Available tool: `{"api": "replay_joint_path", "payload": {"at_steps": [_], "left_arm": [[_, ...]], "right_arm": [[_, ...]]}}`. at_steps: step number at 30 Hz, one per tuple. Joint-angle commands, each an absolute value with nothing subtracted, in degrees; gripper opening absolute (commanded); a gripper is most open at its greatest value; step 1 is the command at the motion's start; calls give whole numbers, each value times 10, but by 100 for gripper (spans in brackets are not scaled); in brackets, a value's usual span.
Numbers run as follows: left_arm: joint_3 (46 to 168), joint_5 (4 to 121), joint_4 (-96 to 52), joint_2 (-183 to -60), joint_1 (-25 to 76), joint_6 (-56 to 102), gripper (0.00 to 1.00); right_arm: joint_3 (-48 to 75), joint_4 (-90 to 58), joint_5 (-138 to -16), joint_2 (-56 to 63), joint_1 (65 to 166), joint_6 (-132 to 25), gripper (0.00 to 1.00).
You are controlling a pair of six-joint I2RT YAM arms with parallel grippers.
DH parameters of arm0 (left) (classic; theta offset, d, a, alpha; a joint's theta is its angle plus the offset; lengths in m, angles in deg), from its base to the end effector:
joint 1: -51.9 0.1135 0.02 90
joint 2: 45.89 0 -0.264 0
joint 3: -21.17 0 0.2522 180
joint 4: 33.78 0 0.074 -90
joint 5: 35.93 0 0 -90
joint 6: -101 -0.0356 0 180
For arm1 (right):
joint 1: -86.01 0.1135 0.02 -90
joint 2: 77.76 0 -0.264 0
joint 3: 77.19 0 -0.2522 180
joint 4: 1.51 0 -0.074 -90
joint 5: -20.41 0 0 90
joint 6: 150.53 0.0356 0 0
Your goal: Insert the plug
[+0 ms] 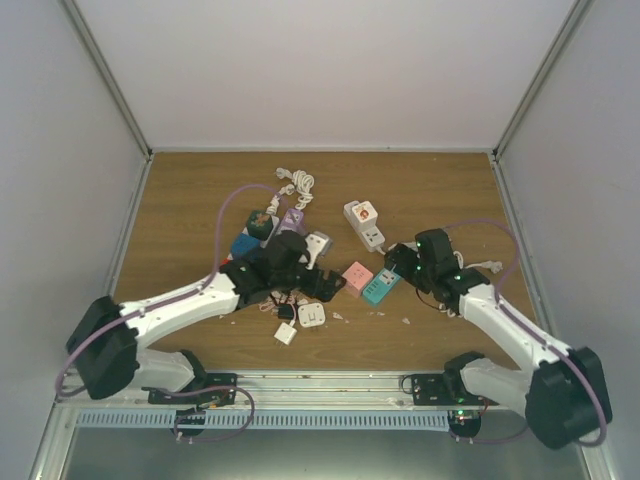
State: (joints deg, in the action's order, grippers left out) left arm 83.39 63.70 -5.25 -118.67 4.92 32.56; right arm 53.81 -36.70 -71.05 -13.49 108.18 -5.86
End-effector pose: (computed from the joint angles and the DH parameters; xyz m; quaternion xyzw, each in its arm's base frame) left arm 0.1829 -0.2047 0.2507 0.2331 0.8698 -0.3038 0.3113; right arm 0.2020 0.0833 0.2004 0.2592 0.9046 0.2196 0.2575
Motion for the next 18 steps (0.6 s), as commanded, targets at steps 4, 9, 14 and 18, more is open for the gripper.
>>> {"api": "replay_joint_path", "payload": {"at_steps": [4,9,14,18], "left_arm": [[888,575,-190,-1320,-22,281,95],[949,527,-176,-1428,-42,268,94],[985,479,-146,-1489,-52,267,95],[988,467,-142,-1502,-54,262,94]], "right_arm": [[581,-382,-674,-240,1085,-77,88],[599,-389,-682,-263,1084,-79,88],[609,-392,-681,-278,1085,-80,88],[614,-391,-680,-286,1084,-82,88]]}}
